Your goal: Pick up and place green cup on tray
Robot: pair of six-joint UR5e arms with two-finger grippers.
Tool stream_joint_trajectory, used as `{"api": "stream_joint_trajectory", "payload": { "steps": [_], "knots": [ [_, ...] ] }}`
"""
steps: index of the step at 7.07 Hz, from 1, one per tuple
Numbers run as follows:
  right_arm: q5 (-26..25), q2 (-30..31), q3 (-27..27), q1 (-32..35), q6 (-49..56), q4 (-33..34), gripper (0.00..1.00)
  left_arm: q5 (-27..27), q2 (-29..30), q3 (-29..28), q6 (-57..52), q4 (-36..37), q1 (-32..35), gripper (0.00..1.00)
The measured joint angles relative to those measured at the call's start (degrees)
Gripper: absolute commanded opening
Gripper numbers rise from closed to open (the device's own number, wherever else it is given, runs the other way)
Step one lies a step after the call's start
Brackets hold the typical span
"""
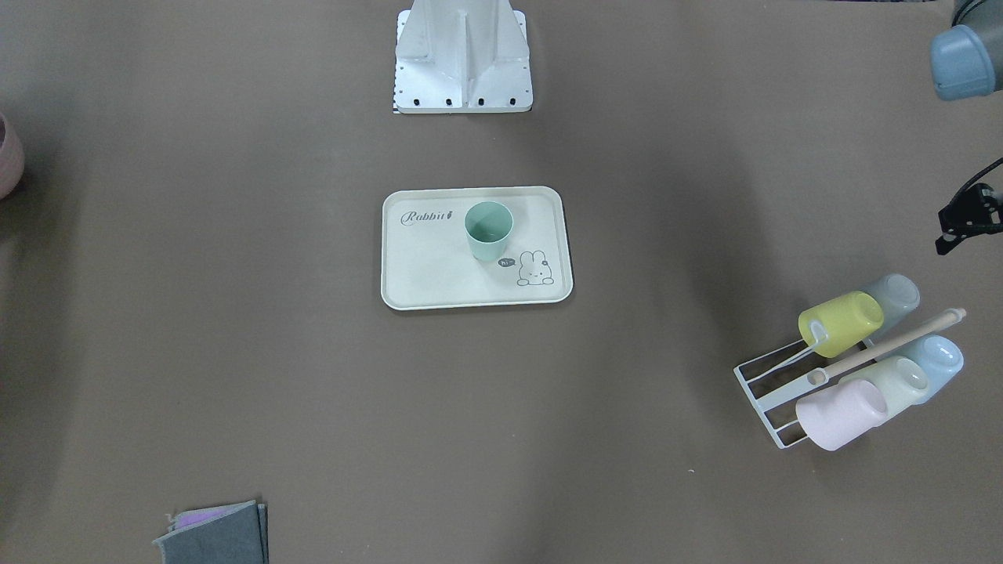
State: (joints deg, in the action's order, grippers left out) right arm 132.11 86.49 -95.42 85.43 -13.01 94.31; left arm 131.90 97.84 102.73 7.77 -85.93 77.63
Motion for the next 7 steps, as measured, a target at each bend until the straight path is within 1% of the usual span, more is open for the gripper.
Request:
{"api": "stream_joint_trajectory", "payload": {
  "steps": [1, 3, 5, 7],
  "knots": [
    [0.0, 0.0, 0.0, 0.0, 0.0, 0.0, 1.00, 2.3, -4.7, 0.1, -0.1, -0.2, 1.5, 0.99],
    [0.1, -0.1, 0.0, 0.0, 0.0, -0.1, 1.00, 3.6, -11.6, 0.3, -0.6, -0.5, 5.8, 0.99],
    [0.0, -0.4, 0.0, 0.0, 0.0, -0.1, 1.00, 3.7, -15.7, 0.1, -4.2, -0.8, 10.5, 0.99],
    [0.0, -0.3, 0.0, 0.0, 0.0, -0.1, 1.00, 3.7, -18.1, -0.1, -6.8, -0.9, 13.1, 0.99]
  ]
}}
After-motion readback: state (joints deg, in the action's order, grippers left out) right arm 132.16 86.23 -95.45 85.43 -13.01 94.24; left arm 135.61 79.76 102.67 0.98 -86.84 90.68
